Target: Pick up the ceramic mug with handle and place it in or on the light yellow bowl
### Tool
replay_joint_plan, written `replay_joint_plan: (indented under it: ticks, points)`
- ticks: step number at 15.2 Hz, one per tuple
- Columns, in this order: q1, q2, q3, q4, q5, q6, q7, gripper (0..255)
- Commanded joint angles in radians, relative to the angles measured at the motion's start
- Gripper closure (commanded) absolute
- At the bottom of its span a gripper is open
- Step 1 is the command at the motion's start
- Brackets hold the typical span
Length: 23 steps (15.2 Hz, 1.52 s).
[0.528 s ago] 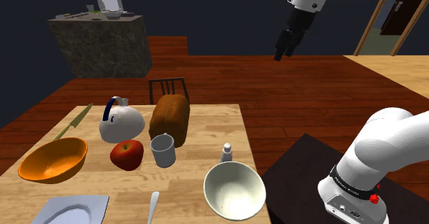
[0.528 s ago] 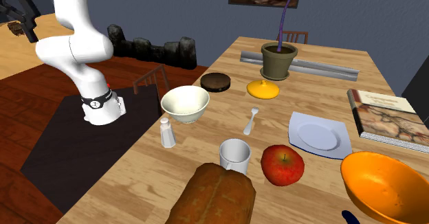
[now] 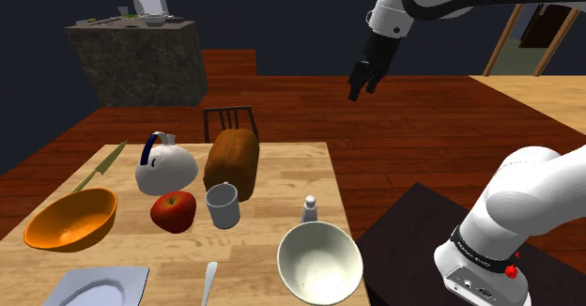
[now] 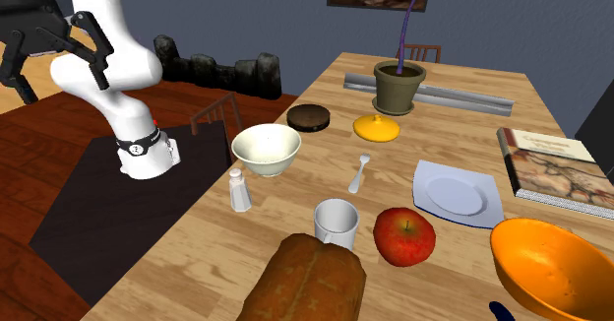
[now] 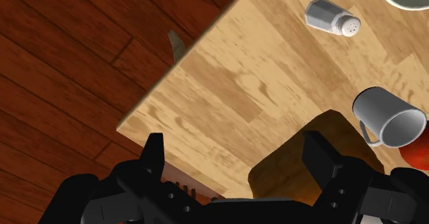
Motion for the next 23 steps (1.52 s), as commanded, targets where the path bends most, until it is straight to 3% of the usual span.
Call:
replay_joint_plan:
  ticks: [1,8,13,18,23]
  points:
    - [0.011,0.026,0.036,-0.017,0.014,0.047,0.036,0]
    - [0.038,0.180,0.168,-0.012,0.040,0.207,0.169,0]
    - [0.046,0.324,0.261,0.031,0.021,0.314,0.277,0]
    - [0.047,0.492,0.349,0.104,-0.048,0.404,0.406,0]
    - [0.066,0.683,0.411,0.211,-0.176,0.467,0.561,0]
